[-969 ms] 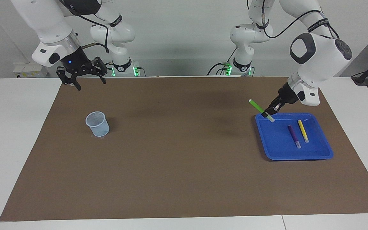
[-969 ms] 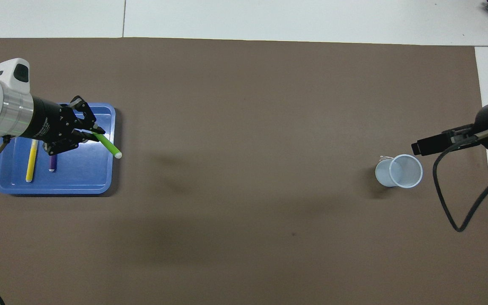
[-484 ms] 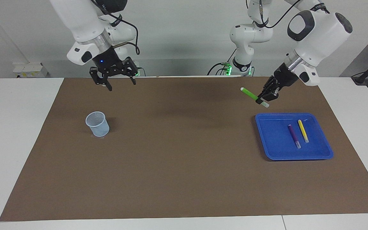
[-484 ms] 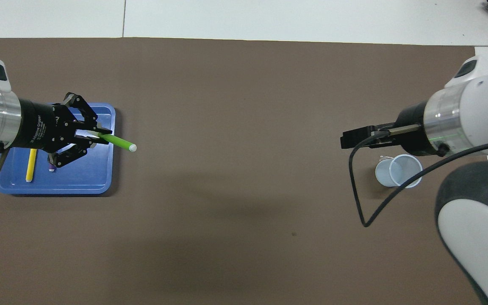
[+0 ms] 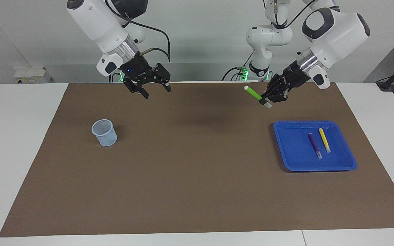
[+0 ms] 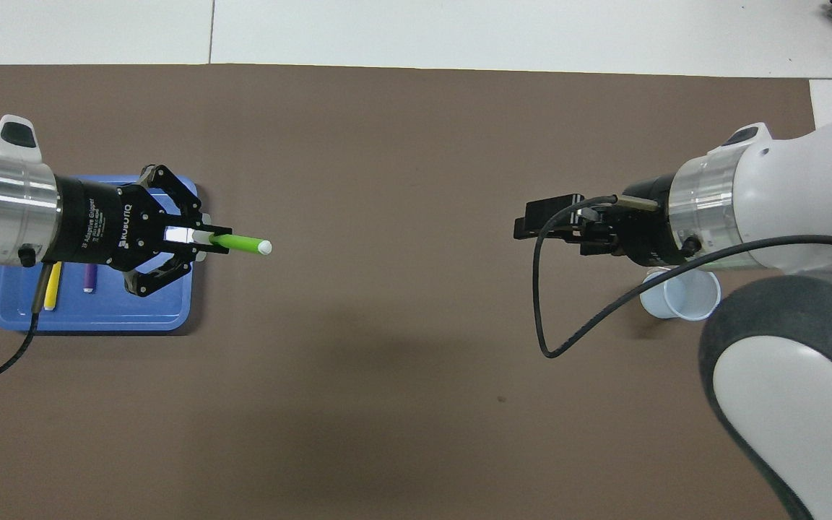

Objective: Transfer and insert pens with both arms
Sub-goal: 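Raise the green pen with the left gripper while the right gripper approaches, then grasp the green pen tip with the right gripper, open the left gripper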

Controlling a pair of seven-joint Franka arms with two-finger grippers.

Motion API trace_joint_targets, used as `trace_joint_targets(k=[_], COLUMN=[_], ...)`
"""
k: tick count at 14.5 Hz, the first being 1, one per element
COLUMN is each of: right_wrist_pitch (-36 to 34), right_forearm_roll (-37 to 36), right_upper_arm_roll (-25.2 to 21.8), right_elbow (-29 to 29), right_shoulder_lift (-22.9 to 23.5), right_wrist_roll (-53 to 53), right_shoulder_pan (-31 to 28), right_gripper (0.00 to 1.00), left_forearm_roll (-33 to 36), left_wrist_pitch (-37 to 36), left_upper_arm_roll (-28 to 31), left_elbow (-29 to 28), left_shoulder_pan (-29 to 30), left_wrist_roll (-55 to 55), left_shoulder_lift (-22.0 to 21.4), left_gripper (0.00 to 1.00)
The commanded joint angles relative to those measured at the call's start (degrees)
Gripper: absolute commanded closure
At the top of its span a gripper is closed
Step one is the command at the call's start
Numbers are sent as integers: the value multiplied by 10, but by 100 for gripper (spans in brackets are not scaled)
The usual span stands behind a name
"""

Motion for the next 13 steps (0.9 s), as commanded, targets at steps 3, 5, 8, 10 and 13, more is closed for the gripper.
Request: trace_joint_targets(k=[3, 5, 8, 10, 13], right_wrist_pitch=[98, 134, 185, 217, 293], right_forearm_roll=[27, 29, 30, 30, 30], right_upper_arm_roll=[1, 1, 1, 3, 5], right_elbow=[-17, -17, -17, -12, -10], right_shoulder_lift=[-7, -7, 1, 20, 53], right_wrist_roll=[212, 272, 314, 309, 317], right_shoulder_pan=[78, 115, 135, 167, 215], right_gripper=[0, 0, 0, 0, 0], left_forearm_roll=[-46, -55, -72, -75, -75], left_wrist_pitch=[20, 39, 50, 50, 50], left_upper_arm_roll=[7, 7, 7, 7, 7], left_elbow=[-62, -76, -89, -92, -92], left_shoulder_pan=[-9, -26, -36, -43, -44], left_wrist_roll=[-65, -92, -109, -109, -123], left_shoulder_lift=[-44, -49, -56, -59, -59], left_gripper=[100, 100, 100, 100, 100])
